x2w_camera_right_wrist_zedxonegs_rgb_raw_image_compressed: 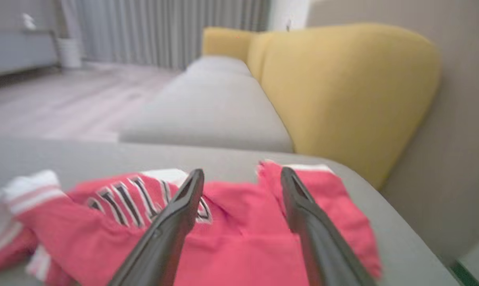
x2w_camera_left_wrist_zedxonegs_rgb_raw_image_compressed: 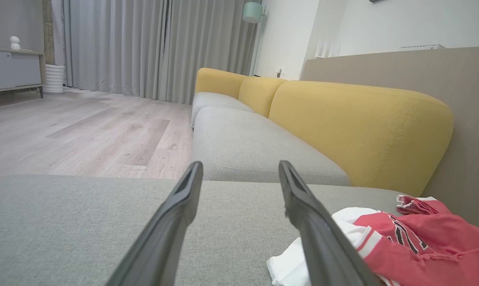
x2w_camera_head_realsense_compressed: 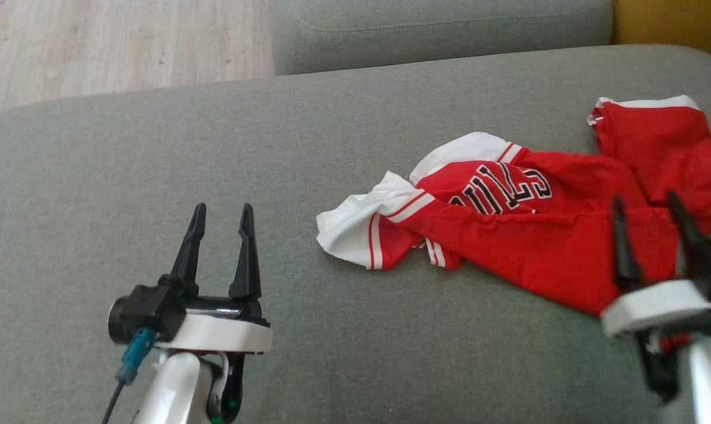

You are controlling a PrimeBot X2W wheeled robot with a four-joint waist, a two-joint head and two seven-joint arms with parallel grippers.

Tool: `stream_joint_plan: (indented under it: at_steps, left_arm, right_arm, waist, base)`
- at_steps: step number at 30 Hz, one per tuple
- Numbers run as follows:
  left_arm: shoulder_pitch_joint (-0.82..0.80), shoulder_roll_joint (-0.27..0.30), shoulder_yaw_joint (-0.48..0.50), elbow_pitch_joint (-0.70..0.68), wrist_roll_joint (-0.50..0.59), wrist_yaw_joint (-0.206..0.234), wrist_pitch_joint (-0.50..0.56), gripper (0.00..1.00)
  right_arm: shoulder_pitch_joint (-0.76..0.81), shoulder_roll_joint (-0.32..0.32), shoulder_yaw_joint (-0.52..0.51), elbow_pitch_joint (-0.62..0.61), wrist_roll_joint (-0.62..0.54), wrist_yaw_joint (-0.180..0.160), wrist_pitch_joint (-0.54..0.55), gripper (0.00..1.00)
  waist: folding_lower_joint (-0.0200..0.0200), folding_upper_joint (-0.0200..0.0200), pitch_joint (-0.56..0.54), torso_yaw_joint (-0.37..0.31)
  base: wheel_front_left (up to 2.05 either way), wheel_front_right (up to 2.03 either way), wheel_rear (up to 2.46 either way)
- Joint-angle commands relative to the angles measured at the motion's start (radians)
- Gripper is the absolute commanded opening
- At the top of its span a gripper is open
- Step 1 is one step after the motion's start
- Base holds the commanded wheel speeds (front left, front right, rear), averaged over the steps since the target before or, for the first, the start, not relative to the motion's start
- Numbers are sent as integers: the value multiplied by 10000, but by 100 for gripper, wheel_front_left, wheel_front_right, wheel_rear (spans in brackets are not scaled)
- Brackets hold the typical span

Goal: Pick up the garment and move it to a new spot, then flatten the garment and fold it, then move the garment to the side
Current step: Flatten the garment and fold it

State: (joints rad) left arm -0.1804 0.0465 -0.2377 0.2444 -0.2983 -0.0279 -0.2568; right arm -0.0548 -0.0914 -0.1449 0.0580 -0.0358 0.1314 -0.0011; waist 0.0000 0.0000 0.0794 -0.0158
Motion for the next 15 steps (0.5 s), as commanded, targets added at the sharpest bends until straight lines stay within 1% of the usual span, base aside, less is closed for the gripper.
stream_joint_plan:
  at_steps: [1, 5, 8, 12, 15]
  left_arm:
    - [-361, 37, 289, -367, 89, -52, -49, 100]
    - [-393, 37, 218, -426, 98, -89, -49, 100]
    - [-391, 37, 152, -454, 84, -83, -49, 100]
    - [-397, 37, -6, -479, 19, -44, -49, 100]
    - [-424, 37, -75, -471, -14, -9, -49, 100]
  right_arm:
    - [-379, -23, 497, -401, 192, -7, -311, 100]
    - [-714, 40, 1912, -257, 947, -7, -1043, 100]
    - [-786, 27, 2790, 235, 1315, -7, -1147, 100]
    - [-1028, -53, 3407, 819, 1451, -7, -1310, 100]
    - [-1502, -228, 3645, 1148, 1515, -7, -1136, 100]
  waist:
    - [0, 0, 20, 43]
    - [0, 0, 57, 242]
    - [0, 0, 94, 459]
    - [0, 0, 210, 834]
    - [0, 0, 336, 1114]
  base:
    - [0, 0, 0]
    - [0, 0, 0]
    - [0, 0, 0]
    - [0, 0, 0]
    - [0, 0, 0]
